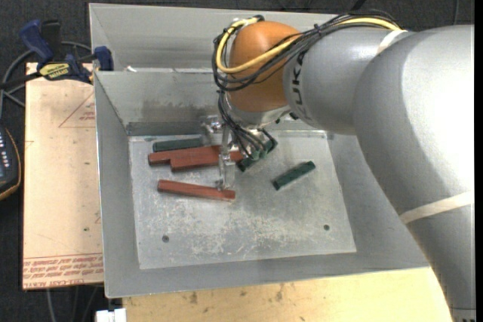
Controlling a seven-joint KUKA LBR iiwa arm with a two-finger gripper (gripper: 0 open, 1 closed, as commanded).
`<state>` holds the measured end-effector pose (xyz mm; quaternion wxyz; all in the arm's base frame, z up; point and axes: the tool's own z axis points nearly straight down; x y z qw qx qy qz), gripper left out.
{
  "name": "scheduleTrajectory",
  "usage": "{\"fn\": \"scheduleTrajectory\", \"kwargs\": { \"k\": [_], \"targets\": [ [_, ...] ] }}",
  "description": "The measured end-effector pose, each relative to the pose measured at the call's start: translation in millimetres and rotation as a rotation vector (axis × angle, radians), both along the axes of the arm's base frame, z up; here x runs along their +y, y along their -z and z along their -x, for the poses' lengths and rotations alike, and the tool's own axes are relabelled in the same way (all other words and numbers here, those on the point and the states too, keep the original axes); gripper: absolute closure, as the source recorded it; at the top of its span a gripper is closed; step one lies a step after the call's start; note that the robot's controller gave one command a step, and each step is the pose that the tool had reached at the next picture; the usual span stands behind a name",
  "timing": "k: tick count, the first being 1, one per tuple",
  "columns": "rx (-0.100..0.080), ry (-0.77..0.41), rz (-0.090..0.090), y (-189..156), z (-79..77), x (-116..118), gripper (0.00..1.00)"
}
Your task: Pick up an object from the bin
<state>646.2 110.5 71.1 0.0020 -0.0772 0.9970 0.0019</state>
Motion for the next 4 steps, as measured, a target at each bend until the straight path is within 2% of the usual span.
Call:
{"fn": "scheduleTrajectory", "kwargs": {
  "k": [1, 2, 4],
  "targets": [
    [0.0, -0.001, 0.001, -1.7, -1.4, 0.9, 0.0],
    [-0.007, 0.001, 0.001, -5.2, -3.7, 0.9, 1.0],
    [0.0, 0.0, 0.002, -32.4, -5.6, 1.9, 1.0]
  ]
}}
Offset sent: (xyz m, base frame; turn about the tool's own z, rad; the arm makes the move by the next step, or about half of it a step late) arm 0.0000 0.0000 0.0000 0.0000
